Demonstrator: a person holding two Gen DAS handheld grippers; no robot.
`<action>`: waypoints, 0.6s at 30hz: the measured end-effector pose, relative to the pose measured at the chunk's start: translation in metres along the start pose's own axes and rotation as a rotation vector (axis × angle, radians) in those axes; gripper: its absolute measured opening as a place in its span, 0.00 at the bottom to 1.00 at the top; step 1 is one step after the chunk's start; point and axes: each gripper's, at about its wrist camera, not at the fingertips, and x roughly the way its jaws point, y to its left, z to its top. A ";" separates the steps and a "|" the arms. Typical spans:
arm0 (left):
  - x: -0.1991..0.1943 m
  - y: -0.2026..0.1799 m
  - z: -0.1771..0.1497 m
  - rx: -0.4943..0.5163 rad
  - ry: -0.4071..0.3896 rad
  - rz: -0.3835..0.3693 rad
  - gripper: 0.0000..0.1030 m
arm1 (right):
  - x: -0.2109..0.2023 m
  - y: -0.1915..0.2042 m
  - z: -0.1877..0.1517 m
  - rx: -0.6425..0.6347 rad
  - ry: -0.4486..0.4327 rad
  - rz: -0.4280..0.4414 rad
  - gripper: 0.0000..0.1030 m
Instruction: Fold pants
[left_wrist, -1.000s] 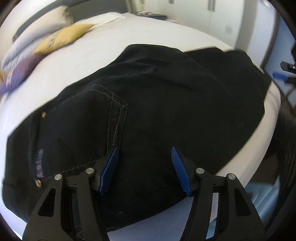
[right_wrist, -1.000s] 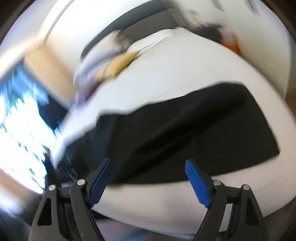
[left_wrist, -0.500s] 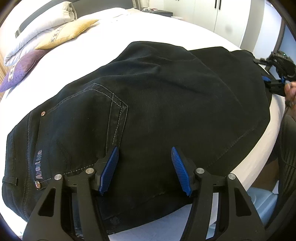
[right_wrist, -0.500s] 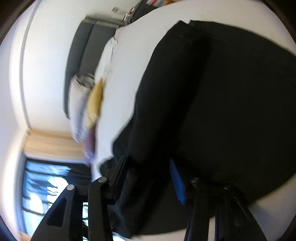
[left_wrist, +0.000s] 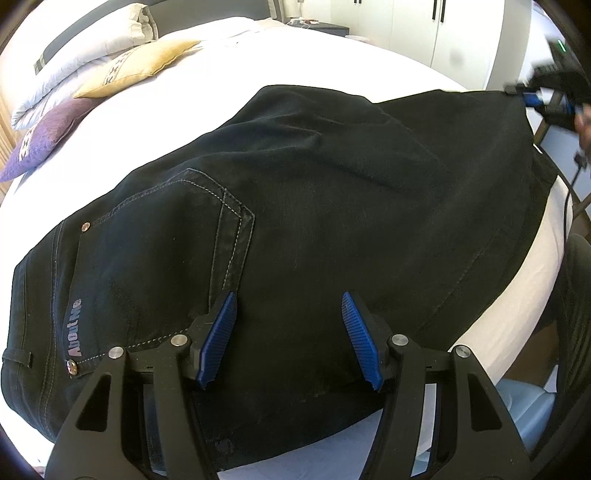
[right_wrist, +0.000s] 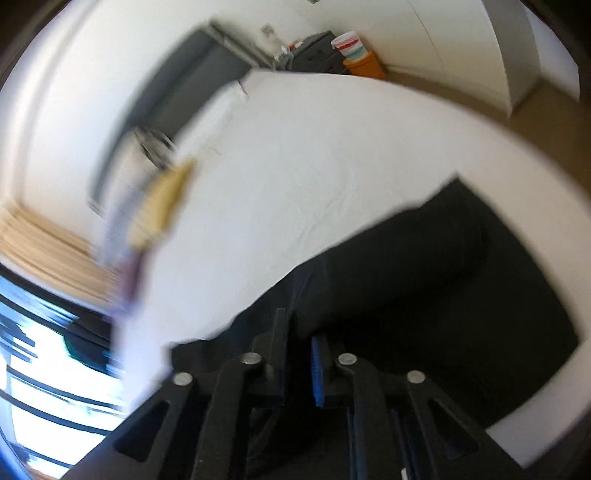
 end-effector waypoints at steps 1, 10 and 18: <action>0.000 -0.001 0.001 0.001 0.001 0.003 0.57 | 0.006 0.018 0.006 -0.046 0.040 -0.045 0.56; -0.001 0.000 -0.001 0.002 -0.005 0.003 0.57 | -0.027 -0.006 0.003 -0.010 -0.124 0.206 0.92; 0.001 -0.002 0.001 -0.001 -0.001 0.019 0.58 | -0.062 -0.144 0.010 0.392 -0.265 0.272 0.78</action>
